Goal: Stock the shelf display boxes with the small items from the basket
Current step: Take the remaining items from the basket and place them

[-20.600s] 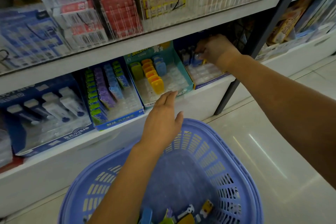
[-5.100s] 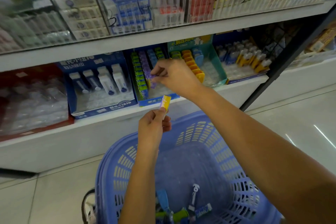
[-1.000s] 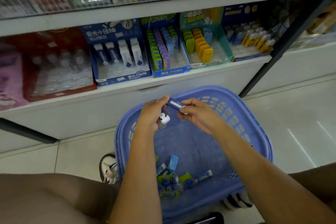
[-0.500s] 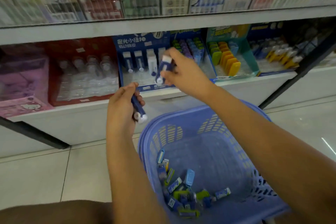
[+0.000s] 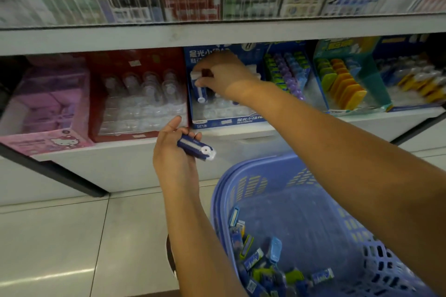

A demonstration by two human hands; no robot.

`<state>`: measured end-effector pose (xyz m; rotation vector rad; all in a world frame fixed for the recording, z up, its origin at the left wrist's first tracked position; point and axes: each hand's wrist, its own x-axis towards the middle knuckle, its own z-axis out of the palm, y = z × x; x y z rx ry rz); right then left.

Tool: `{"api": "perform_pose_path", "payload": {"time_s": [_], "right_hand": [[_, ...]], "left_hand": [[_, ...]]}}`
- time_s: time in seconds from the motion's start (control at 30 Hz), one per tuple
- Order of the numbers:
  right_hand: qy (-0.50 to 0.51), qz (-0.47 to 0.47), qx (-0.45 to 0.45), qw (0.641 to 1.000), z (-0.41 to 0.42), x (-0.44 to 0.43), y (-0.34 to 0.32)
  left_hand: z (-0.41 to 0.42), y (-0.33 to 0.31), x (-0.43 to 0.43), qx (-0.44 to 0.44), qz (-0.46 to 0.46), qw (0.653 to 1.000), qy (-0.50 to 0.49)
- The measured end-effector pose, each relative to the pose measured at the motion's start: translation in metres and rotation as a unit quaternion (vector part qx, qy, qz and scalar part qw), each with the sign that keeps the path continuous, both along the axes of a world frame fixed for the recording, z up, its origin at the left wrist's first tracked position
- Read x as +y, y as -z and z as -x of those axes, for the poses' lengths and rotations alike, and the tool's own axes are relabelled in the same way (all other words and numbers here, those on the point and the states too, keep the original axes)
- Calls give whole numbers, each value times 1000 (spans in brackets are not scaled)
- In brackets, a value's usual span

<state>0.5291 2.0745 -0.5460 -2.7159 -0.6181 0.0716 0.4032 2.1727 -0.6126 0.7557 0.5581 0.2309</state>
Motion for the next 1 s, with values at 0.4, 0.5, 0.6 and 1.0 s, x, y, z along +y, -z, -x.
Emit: {"api": "perform_pose_path", "payload": {"time_s": [0.4,0.5,0.6,1.0], "right_hand": [[20,41,80,996,-4,4,-12],[14,46,57,997,0,-1,-11],[34,-56,35,997,19,-11,-10],[-59,-129,227,963,65,-39,-8]], "left_hand": [[2,3,0,-59,-97,993,3],[5,1,-1,-75,-103,992,2],[6,-2,-2,-93,-122,988,16],[-1,-14,-22,-117,-325,933,99]]}}
